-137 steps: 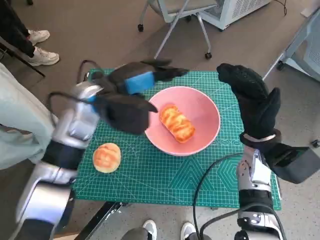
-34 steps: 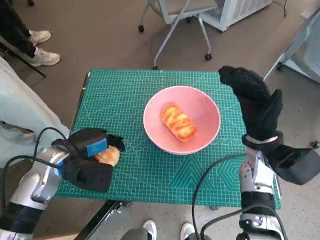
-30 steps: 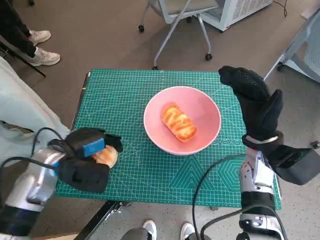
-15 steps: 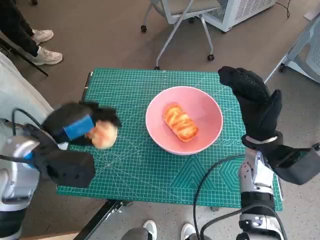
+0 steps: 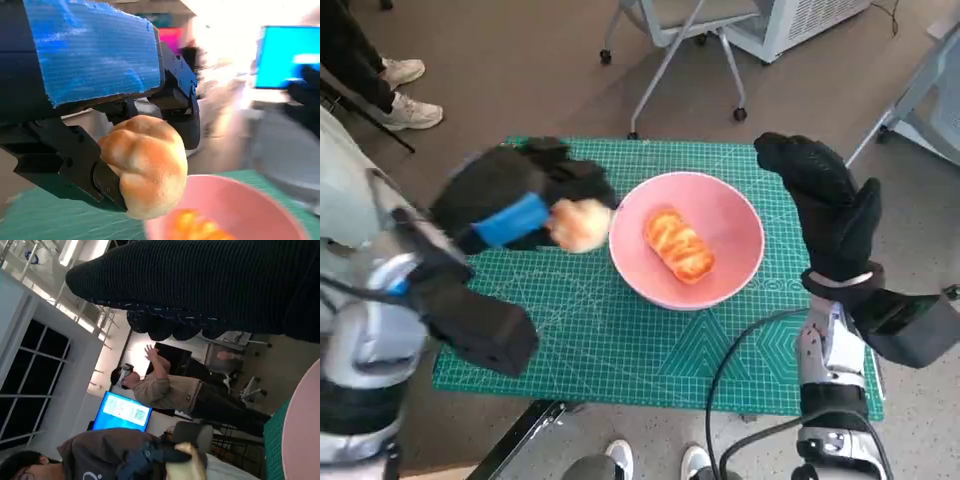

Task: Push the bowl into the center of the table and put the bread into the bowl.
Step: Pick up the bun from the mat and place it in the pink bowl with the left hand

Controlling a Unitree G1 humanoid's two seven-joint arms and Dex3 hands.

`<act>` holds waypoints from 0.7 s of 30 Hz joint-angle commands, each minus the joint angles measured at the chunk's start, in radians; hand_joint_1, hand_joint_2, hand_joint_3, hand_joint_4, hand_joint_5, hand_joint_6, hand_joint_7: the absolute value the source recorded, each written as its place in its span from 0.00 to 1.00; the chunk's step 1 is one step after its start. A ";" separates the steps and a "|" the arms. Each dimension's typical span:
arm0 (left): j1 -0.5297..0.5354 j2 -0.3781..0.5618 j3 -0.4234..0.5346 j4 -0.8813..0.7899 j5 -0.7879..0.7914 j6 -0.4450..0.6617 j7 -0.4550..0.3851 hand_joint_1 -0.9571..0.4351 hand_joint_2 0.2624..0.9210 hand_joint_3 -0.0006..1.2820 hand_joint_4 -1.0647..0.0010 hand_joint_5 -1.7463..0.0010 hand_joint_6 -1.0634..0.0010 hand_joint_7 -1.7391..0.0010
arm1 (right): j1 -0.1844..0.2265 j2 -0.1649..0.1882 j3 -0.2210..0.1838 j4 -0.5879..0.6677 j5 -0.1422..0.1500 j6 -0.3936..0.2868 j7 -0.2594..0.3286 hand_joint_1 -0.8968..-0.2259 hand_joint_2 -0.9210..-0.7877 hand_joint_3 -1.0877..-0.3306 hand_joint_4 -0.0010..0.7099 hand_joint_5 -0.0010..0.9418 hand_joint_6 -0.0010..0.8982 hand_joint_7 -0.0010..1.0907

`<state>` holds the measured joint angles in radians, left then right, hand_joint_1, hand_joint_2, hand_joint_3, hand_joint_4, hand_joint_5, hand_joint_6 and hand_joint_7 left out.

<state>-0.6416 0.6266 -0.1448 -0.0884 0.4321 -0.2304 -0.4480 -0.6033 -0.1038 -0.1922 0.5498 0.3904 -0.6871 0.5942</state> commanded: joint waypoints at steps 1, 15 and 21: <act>-0.099 -0.054 -0.052 0.090 0.008 -0.046 0.011 0.69 0.96 0.01 0.21 0.41 0.31 0.41 | 0.017 0.007 0.002 0.009 0.004 0.017 0.002 0.33 0.00 0.46 0.29 0.00 0.05 0.50; -0.280 -0.207 -0.200 0.454 0.090 -0.155 0.072 0.69 0.98 0.01 0.22 0.43 0.37 0.35 | 0.032 -0.001 -0.007 -0.020 0.007 0.034 -0.005 0.32 0.00 0.47 0.29 0.00 0.05 0.50; -0.294 -0.216 -0.206 0.497 0.099 -0.182 0.090 0.69 0.98 0.01 0.22 0.41 0.38 0.36 | 0.033 -0.001 -0.009 -0.023 0.007 0.037 -0.005 0.32 0.00 0.47 0.29 0.00 0.05 0.50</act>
<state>-0.9092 0.4084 -0.3503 0.3924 0.5214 -0.3935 -0.3772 -0.5975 -0.1044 -0.1970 0.5257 0.3921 -0.6662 0.5941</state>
